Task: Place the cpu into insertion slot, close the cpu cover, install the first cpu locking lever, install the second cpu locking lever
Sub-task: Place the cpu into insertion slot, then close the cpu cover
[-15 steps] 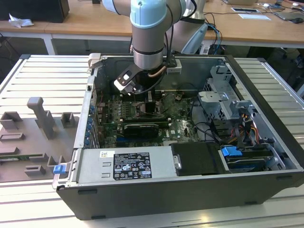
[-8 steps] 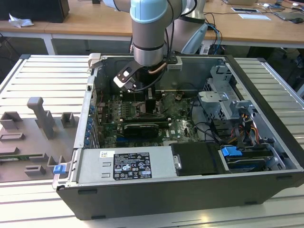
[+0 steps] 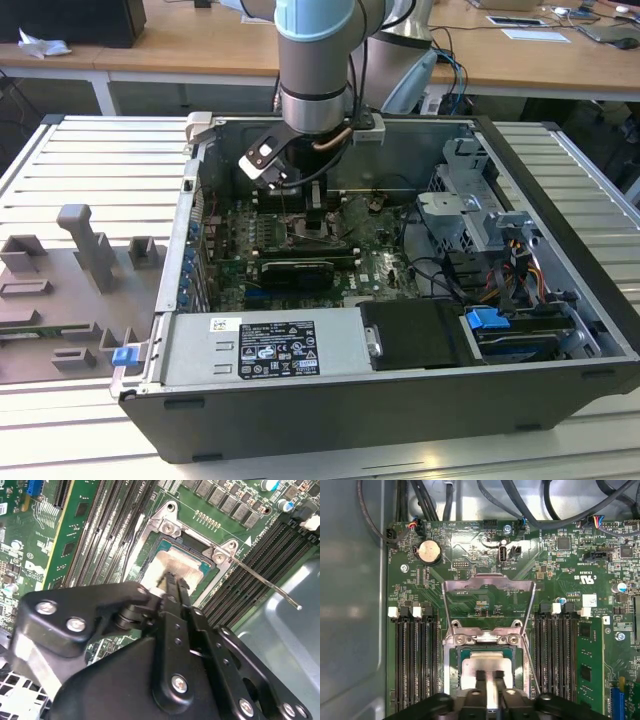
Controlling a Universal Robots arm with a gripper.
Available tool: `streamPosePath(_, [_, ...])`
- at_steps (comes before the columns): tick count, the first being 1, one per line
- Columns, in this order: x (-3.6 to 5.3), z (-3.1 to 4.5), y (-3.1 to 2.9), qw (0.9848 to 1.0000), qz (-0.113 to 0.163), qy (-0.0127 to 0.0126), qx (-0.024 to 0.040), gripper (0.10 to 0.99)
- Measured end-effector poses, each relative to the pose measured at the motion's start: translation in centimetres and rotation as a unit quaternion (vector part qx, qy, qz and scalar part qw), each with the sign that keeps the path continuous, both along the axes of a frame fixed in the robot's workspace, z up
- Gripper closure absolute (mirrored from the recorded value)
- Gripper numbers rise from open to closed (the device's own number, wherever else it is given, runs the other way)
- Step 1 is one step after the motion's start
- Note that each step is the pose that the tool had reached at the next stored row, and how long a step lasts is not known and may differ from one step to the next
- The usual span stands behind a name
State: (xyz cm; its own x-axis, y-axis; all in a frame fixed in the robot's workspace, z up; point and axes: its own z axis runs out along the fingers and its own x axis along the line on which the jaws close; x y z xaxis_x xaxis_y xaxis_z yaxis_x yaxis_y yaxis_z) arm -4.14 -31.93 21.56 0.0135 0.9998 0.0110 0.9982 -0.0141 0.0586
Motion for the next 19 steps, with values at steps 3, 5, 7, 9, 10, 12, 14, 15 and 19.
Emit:
streamPosePath(3, [0.0,0.08,-0.01,1.0,0.0,0.0001,-0.0002,0.98])
streamPosePath(5, [0.0,0.14,0.0,1.0,0.0,0.0,0.0,0.98])
streamPosePath(7, [0.0,0.24,-0.01,1.0,0.0,0.0002,-0.0003,0.98])
streamPosePath(9, [0.0,0.25,0.0,1.0,0.0,0.0001,-0.0001,0.98])
streamPosePath(10, [0.0,0.28,-0.01,1.0,0.0,0.0002,-0.0003,0.98])
streamPosePath(12, [0.0,0.31,0.0,1.0,0.0,0.0002,-0.0003,0.98])
streamPosePath(14, [-0.01,0.4,-0.01,1.0,0.0,0.0003,-0.0004,0.98])
streamPosePath(15, [0.0,0.59,-0.01,1.0,0.0,0.0002,-0.0003,0.98])
streamPosePath(19, [0.0,1.45,-0.01,1.0,0.0,0.0002,-0.0002,0.98])
